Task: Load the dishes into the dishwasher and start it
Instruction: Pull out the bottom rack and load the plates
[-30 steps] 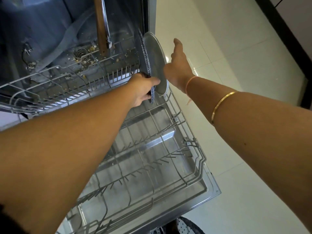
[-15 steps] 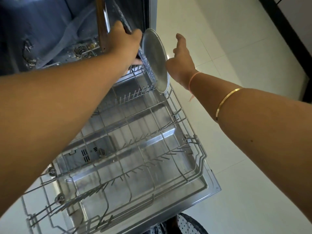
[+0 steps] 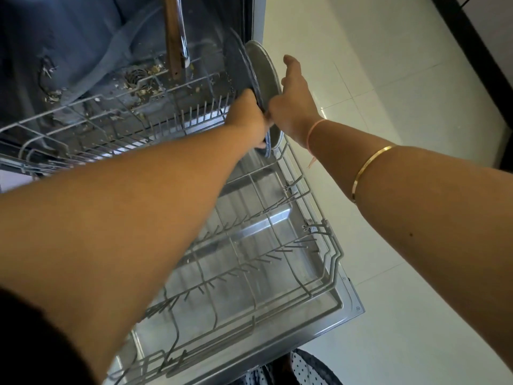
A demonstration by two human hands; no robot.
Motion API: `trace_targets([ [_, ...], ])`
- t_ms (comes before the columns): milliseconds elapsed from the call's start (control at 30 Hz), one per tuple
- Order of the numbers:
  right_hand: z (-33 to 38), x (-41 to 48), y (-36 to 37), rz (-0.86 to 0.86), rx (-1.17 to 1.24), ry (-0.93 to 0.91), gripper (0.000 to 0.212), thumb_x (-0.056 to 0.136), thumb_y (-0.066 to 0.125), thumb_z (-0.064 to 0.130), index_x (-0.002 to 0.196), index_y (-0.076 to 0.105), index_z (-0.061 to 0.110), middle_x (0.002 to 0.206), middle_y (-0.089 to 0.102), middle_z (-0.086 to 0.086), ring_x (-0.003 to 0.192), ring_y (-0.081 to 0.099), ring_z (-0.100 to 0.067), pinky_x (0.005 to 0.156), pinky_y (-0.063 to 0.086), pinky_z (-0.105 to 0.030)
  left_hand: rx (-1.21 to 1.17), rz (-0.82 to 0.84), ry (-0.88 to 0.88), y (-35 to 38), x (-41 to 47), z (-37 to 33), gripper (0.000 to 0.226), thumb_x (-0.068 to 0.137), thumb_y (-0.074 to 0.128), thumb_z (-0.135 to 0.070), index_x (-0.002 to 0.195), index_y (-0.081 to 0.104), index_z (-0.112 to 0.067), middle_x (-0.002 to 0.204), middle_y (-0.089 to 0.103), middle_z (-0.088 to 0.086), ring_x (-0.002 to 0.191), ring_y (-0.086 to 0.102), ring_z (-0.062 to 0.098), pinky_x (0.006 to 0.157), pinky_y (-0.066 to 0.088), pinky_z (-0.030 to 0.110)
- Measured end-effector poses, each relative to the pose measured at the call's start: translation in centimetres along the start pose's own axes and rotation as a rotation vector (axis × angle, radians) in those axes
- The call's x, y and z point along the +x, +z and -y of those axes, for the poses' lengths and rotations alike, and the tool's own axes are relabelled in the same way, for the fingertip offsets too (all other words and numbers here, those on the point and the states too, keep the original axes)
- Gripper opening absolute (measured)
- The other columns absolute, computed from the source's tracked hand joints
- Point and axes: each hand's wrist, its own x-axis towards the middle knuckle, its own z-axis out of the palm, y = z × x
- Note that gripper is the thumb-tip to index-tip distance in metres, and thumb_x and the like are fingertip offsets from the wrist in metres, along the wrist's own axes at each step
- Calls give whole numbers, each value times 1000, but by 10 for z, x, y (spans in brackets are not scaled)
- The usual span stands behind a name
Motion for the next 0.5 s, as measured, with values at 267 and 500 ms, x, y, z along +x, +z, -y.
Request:
trace_targets([
  [267,3,-6,-3,4,-114,-62,72,83,45,-6,147,21,16,145,30,-10,128,37,-26,90,35,-22,171,59,-160,22,1,30,47,90,57,-36,127,46,-11,125,55,9,107,59,37,85,54,46],
  [500,1,-10,-13,18,-198,-69,57,87,42,-2,140,37,18,140,31,-7,125,37,-24,84,32,-18,324,-105,63,15,-10,37,42,88,57,-38,108,54,-1,105,64,17,97,62,33,80,52,36],
])
